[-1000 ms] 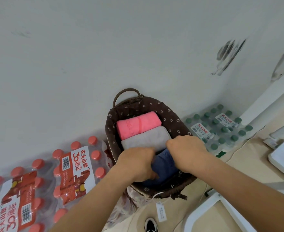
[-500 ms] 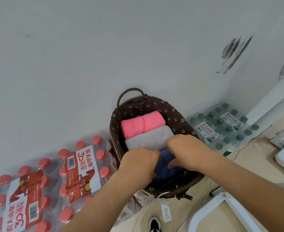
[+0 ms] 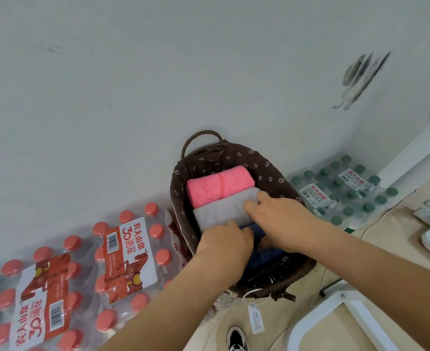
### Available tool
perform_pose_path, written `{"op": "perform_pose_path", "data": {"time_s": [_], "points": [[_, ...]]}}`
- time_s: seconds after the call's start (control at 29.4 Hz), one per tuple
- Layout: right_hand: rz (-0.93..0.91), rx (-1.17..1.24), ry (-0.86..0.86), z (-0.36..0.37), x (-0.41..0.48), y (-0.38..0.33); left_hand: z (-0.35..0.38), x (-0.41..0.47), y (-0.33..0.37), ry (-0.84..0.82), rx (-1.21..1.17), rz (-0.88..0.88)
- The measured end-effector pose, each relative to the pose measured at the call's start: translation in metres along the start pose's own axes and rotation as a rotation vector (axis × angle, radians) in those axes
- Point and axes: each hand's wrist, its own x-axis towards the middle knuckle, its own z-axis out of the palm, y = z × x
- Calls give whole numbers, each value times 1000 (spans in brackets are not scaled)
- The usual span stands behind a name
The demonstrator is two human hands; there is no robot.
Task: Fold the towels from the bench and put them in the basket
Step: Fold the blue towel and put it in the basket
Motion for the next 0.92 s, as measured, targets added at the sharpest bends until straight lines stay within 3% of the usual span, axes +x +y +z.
{"op": "perform_pose_path", "data": {"time_s": [0.27, 0.51, 0.65, 0.71, 0.82, 0.92], "points": [[8, 81, 30, 8, 5, 8, -3, -5, -25, 118, 67, -53], [9, 70, -52, 3, 9, 6, -7, 12, -15, -9, 166, -185], [19, 71, -104, -5, 10, 8, -7, 7, -14, 20, 152, -169], [-17, 56, -62, -17, 9, 8, -7, -7, -22, 157, 46, -136], [-103, 120, 90, -47, 9, -1, -5, -38, -42, 558, -289, -109], [-198, 207, 181, -86, 11, -28, 1, -74, -67, 780, -525, -191]]}}
